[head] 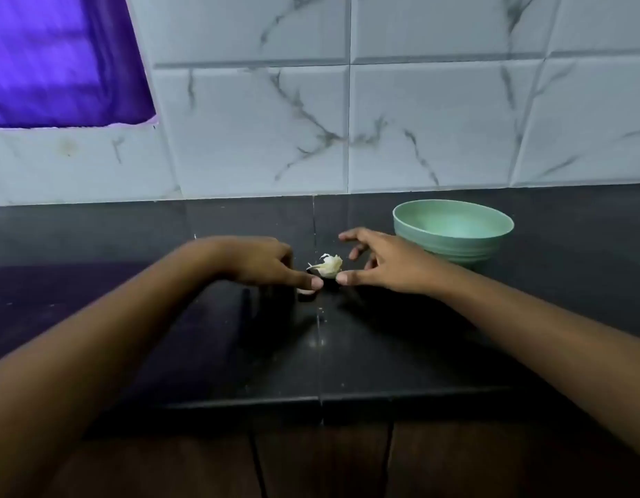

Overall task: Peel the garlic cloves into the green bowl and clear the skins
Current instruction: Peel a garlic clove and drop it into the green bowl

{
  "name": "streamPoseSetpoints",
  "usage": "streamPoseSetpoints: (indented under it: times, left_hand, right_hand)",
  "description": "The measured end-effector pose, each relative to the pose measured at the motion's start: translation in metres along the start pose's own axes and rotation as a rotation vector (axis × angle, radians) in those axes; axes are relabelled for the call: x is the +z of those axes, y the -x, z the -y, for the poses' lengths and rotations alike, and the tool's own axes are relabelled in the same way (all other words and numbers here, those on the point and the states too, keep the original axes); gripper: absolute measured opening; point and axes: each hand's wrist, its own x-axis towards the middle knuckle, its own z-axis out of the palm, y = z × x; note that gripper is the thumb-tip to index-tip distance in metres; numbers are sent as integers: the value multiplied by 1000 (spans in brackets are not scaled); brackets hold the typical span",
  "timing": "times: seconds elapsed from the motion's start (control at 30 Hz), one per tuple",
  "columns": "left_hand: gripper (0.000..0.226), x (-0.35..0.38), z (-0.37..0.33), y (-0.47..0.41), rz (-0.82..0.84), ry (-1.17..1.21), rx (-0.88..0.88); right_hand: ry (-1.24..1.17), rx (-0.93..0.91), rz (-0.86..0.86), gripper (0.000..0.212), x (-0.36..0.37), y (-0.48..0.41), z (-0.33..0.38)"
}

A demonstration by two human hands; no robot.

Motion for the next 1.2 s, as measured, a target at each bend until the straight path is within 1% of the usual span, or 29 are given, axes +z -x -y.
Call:
streamPoseSetpoints:
  times: [0.03, 0.1, 0.17, 0.27, 0.37, 0.53, 0.6, 0.67, 0.73, 0.8, 0.87, 0.93, 1.03, 1.1, 1.2]
  left_hand:
    - [73, -9, 2, -10, 69, 19, -10]
    - [49, -22, 3, -28, 188, 84, -27]
    - [34, -30, 4, -40, 237, 167, -36]
    - [26, -25, 11, -52, 191, 312, 29]
    - [27, -15, 14, -54, 114, 560, 50]
    - [19, -3, 1, -57, 21, 942, 62]
    - [15, 0, -5, -57, 1, 1054, 80]
    - [10, 3, -8, -57, -33, 1122, 89]
    - [6, 5, -9, -58, -82, 1149, 88]
    - [8, 8, -9, -59, -125, 1158, 81]
    - [7, 11, -10, -60, -172, 1166, 69]
    - [7, 13, -12, -60, -203, 1134, 71]
    - [21, 15, -16, -59, -208, 1071, 89]
    - [27, 14, -17, -59, -207, 1038, 90]
    - [21, 13, -18, -58, -204, 1004, 97]
  right_hand:
    - [-21, -50, 16, 63, 0, -5, 2]
    - [9, -154, 16, 47, 4, -18, -1]
    - [6, -224, -41, 30, 14, -25, -5]
    - [-60, -283, -209, 19, 18, -26, -14]
    - [-60, -316, -344, 14, 19, -24, -19]
    - [4, -421, -451, 8, 16, -24, -14]
    - [29, -419, -462, 7, 12, -21, -13]
    - [-14, -383, -470, 8, 10, -18, -13]
    - [-150, -312, -466, 16, 11, -17, -12]
    - [-299, -198, -456, 21, 11, -17, -9]
    - [-456, -89, -413, 17, 10, -18, -7]
    - [-548, -22, -346, 14, 10, -18, -7]
    - [-557, -17, -261, 14, 12, -20, -11]
    - [-544, -13, -250, 15, 12, -21, -14]
    - [-527, 11, -270, 16, 11, -22, -16]
